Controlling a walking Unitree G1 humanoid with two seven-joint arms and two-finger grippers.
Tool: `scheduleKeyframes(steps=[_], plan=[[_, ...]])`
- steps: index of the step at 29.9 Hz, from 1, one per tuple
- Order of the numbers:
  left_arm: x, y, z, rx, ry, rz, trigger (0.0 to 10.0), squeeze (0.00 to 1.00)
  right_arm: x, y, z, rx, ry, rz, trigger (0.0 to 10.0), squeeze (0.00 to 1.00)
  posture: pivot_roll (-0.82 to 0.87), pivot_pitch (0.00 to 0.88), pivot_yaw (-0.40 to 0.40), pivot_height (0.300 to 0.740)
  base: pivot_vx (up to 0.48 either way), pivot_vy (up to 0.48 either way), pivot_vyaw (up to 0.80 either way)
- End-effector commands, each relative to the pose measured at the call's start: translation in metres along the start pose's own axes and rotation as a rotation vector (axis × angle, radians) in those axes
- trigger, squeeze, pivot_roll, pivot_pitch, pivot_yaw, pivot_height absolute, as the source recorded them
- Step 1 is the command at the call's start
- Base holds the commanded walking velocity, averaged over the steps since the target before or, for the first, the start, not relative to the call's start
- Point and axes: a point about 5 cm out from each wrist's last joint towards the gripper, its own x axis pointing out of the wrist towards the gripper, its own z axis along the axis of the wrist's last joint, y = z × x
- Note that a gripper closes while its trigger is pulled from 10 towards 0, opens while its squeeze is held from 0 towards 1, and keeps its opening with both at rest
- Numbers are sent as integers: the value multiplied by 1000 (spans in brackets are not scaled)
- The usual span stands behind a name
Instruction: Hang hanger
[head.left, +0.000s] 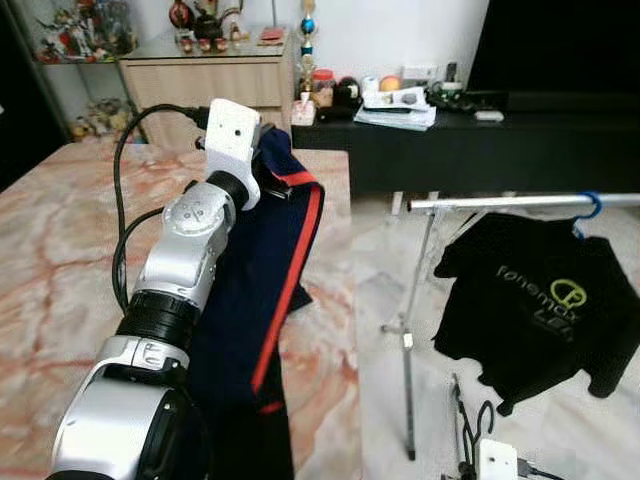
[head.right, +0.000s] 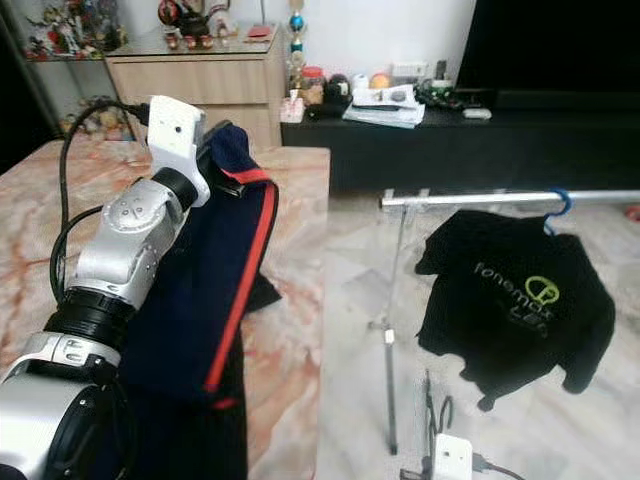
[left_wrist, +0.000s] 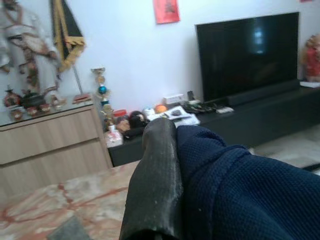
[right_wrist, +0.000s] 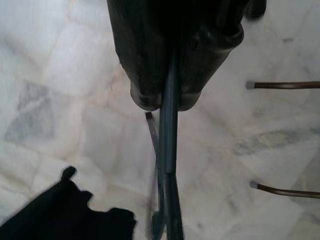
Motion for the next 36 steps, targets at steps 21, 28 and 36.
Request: scheduleKeyframes(steps=[21,28,36], plan=[[-141,-20,-101,-19,428,40,10000,0,-1,2,-6,-39,36,32,10000,0,149,0,-9,740,16,0,0],[-153,-33,-97,-60,415,81,10000,165,-2,-1,-7,-54,40,32,10000,0,149,0,-11,740,0,0,0],[-162,-38,-93,-61,405,69,10000,741,-3,-1,-10,-55,44,31,10000,0,149,0,-1,740,0,0,0]])
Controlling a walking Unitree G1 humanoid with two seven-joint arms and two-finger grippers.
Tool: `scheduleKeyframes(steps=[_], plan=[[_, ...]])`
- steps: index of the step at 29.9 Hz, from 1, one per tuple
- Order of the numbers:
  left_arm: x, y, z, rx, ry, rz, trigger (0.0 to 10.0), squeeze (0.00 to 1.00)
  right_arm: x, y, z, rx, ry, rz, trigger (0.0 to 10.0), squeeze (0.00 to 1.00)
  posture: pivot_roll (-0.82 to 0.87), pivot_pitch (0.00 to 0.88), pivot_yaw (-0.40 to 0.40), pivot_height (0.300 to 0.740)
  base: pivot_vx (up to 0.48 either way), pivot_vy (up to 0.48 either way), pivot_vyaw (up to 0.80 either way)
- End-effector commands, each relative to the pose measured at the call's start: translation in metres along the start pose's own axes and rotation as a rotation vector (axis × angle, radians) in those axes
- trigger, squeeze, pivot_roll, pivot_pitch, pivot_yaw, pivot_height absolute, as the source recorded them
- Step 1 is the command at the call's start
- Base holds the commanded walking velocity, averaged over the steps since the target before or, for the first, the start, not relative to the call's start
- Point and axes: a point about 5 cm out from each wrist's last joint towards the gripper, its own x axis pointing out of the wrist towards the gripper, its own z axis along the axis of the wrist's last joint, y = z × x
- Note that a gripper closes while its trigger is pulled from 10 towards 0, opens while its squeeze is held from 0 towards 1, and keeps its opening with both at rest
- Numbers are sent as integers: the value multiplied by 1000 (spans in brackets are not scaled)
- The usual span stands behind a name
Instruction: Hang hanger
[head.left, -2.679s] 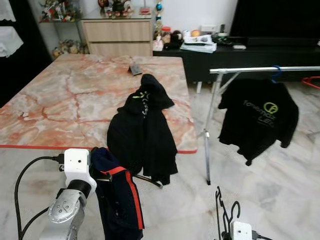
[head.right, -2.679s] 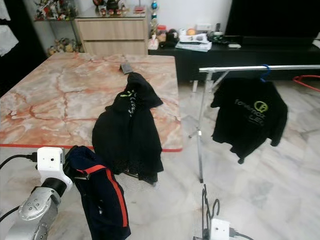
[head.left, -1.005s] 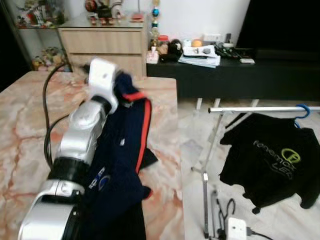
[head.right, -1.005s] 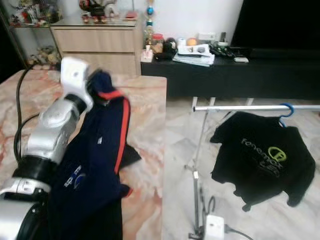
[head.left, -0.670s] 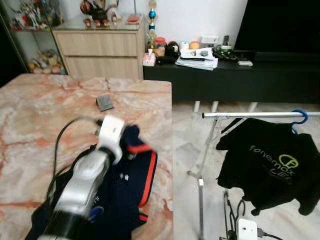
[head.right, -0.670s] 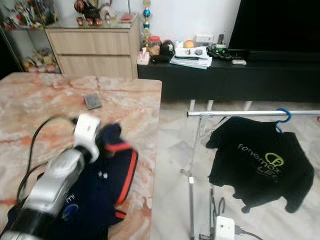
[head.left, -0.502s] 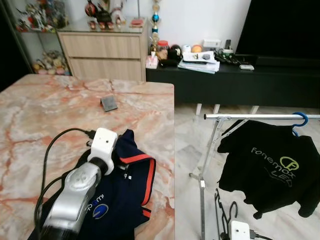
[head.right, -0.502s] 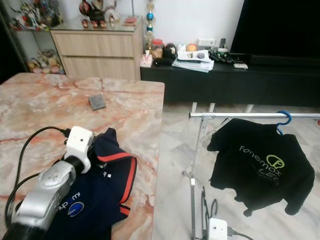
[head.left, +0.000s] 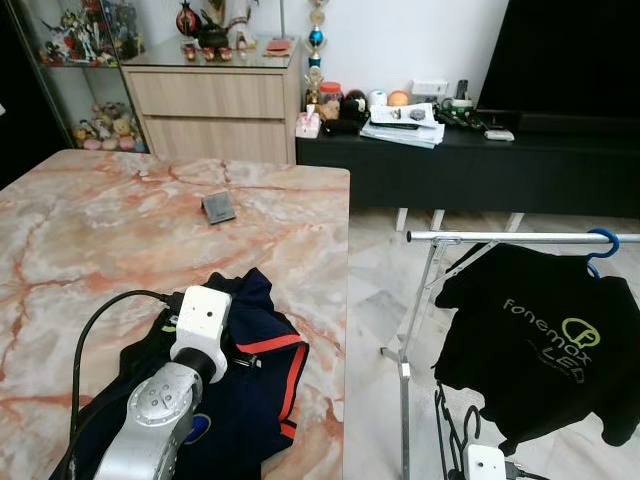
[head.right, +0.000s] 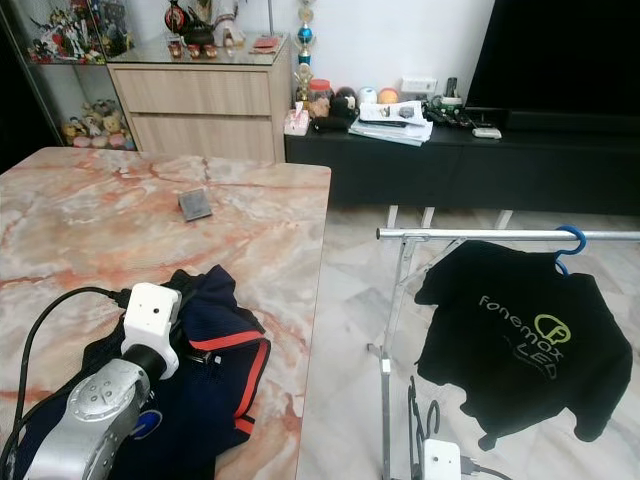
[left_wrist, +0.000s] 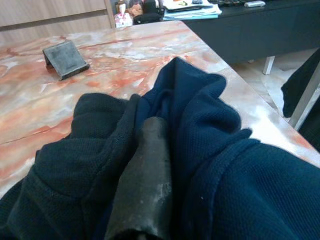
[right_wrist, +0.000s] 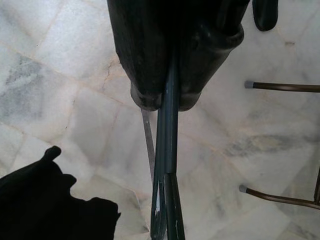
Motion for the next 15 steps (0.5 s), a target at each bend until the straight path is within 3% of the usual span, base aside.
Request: scheduleKeyframes(steps=[1,8,9,15], plan=[[-3,1,3,11,-7,0,10000,741,-1,1,-4,1,11,0,10000,0,149,0,0,740,0,0,0],[-12,7,7,63,3,0,10000,784,-2,1,-6,5,14,-3,10000,0,154,0,6,740,0,0,0],[-13,9,11,95,-1,-7,10000,827,-2,1,-7,7,14,-4,10000,0,158,0,8,740,0,0,0],[-22,14,14,179,3,-67,10000,812,-3,2,-8,8,16,-5,10000,0,162,0,15,740,0,0,0]])
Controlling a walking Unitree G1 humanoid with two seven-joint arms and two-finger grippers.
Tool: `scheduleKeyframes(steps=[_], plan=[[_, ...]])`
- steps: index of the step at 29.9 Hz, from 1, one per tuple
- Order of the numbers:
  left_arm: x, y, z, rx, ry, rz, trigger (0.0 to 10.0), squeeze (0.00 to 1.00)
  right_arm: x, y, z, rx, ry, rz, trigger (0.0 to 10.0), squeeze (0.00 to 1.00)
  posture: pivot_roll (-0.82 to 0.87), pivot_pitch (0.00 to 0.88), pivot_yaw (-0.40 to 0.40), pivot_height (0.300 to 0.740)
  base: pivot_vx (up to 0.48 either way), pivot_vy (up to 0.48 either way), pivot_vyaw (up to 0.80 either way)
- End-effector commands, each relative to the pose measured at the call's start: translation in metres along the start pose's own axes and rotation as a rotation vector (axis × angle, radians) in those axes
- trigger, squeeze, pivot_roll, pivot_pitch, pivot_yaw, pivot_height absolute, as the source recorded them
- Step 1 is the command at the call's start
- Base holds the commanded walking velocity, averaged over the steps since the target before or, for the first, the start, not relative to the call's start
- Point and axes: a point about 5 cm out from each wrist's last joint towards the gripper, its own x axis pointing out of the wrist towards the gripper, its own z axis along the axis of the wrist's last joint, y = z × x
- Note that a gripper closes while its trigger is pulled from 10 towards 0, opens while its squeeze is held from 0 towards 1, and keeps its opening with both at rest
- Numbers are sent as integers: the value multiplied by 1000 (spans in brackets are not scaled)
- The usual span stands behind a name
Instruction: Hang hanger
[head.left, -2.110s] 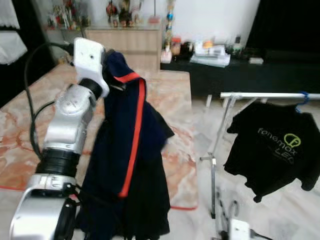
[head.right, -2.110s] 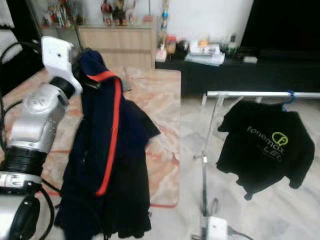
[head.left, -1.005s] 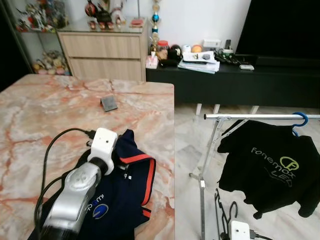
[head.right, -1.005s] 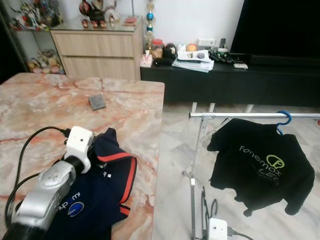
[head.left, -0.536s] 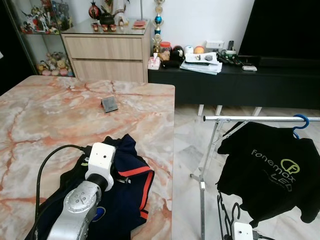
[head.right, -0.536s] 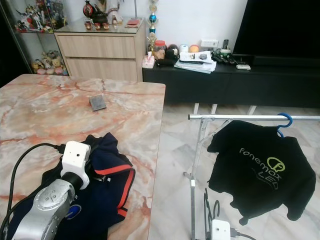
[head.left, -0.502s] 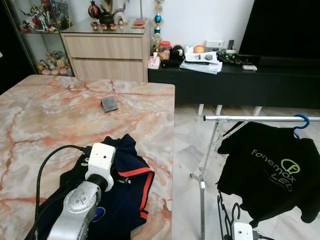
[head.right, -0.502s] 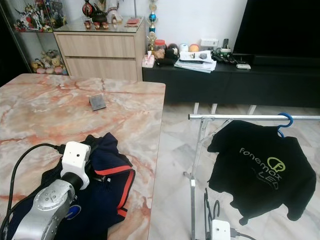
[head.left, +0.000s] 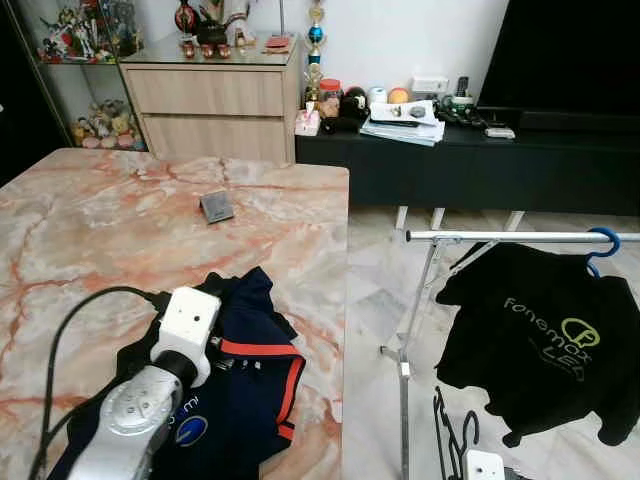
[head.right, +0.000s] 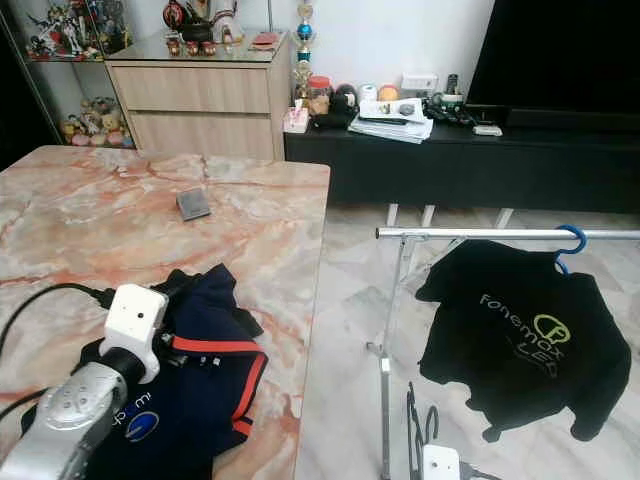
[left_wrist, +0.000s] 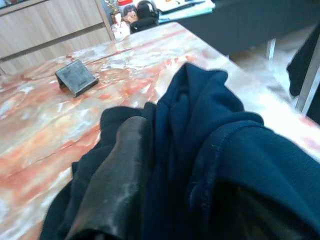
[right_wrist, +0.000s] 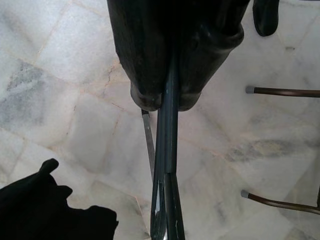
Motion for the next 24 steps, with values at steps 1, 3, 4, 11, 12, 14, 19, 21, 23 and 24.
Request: scheduleKeyframes(steps=[1,3,4,11,12,14,19,21,23,24], plan=[[-7,0,1,31,2,-35,10000,816,0,1,-1,8,-3,-1,10000,0,162,0,15,740,0,0,0],[-13,0,-1,54,15,-55,10000,816,0,1,-1,9,-3,-2,10000,0,164,0,15,740,0,0,0],[-15,0,-2,60,20,-59,10000,816,0,1,-1,10,-3,-2,10000,0,166,0,14,740,0,0,0],[-34,6,-8,64,58,-49,10000,812,0,0,1,9,-6,-5,10000,0,181,0,1,740,0,0,0],[-36,7,-9,64,60,-43,10000,812,0,-1,1,9,-6,-6,10000,0,184,0,-2,740,0,0,0],[-45,11,-9,64,63,-28,10000,812,1,-1,2,9,-8,-9,10000,0,186,0,-5,740,0,0,0],[-62,21,-9,66,78,17,10000,804,1,-4,5,6,-9,-13,10000,0,209,0,-21,740,0,0,0],[-67,25,-5,41,56,40,10000,796,2,-4,6,5,-8,-12,10000,0,214,0,-27,740,0,0,0],[-69,28,-4,41,48,57,10000,792,2,-4,7,4,-8,-11,10000,0,218,0,-33,740,0,0,0],[-69,30,-3,31,40,72,10000,788,2,-4,7,3,-9,-10,10000,0,219,0,-35,740,0,0,0]])
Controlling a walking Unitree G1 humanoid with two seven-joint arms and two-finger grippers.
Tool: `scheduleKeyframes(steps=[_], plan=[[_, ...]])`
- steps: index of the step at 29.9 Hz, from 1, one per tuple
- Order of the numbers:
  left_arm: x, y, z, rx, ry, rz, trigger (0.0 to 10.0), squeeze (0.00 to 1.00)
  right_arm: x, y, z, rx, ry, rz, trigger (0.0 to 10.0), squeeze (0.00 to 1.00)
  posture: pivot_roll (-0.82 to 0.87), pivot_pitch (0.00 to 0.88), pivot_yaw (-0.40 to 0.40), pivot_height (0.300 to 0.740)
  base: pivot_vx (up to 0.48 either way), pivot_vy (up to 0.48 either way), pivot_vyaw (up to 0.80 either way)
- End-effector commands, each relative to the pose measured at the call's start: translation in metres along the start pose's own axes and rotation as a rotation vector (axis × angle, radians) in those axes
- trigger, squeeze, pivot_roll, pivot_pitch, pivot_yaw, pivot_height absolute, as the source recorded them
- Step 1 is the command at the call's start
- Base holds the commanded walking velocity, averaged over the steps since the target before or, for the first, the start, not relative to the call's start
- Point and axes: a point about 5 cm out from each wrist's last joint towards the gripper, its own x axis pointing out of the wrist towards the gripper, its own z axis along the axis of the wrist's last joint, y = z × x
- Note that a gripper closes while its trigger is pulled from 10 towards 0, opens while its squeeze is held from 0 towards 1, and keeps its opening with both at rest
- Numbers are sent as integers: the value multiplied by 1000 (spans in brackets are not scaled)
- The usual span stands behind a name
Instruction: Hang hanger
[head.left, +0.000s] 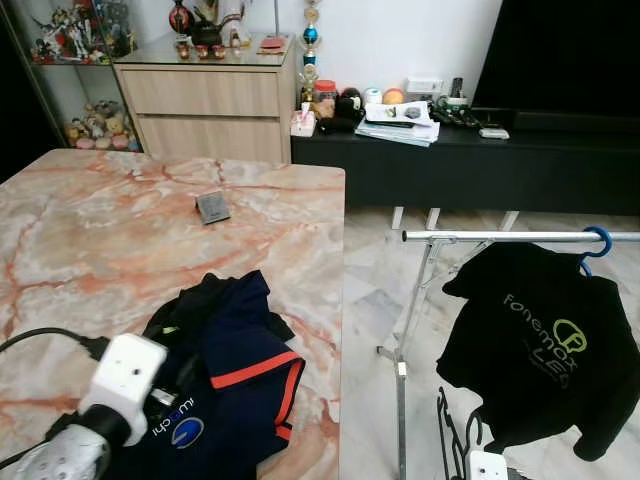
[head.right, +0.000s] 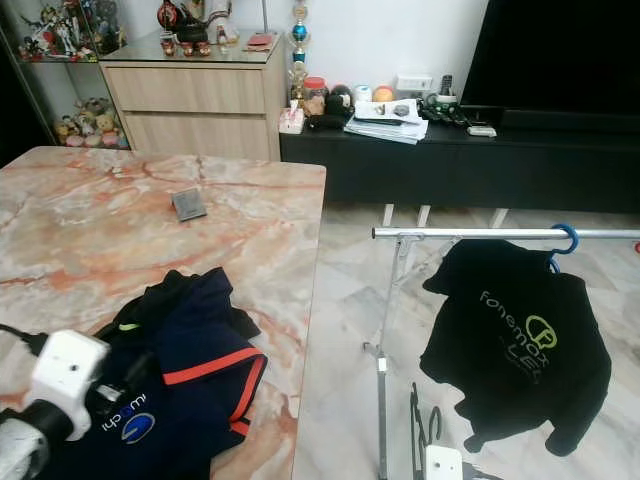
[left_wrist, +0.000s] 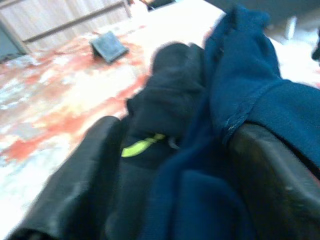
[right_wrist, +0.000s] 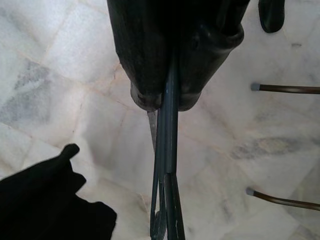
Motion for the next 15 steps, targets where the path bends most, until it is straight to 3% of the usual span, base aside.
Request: scheduleKeyframes(steps=[1,2,4,7,9,15], plan=[[-3,3,4,-5,-19,13,10000,788,1,-1,3,3,0,-2,10000,0,219,0,-35,740,0,0,0],[-4,10,5,-41,-38,70,10000,765,2,-1,4,1,-1,0,10000,0,222,0,-39,740,0,0,0],[-2,16,5,-101,-61,143,10000,0,2,-1,5,1,-1,1,10000,0,221,0,-39,740,0,0,0],[0,17,5,-154,-80,181,10000,0,2,0,5,2,-1,1,10000,0,220,0,-40,740,0,0,0],[7,9,6,-284,-117,208,10000,0,2,0,6,17,3,-10,10000,0,210,0,-38,740,0,0,0],[0,9,3,-250,-89,173,10000,0,3,1,7,19,8,-8,10000,0,220,0,-37,740,0,0,0]])
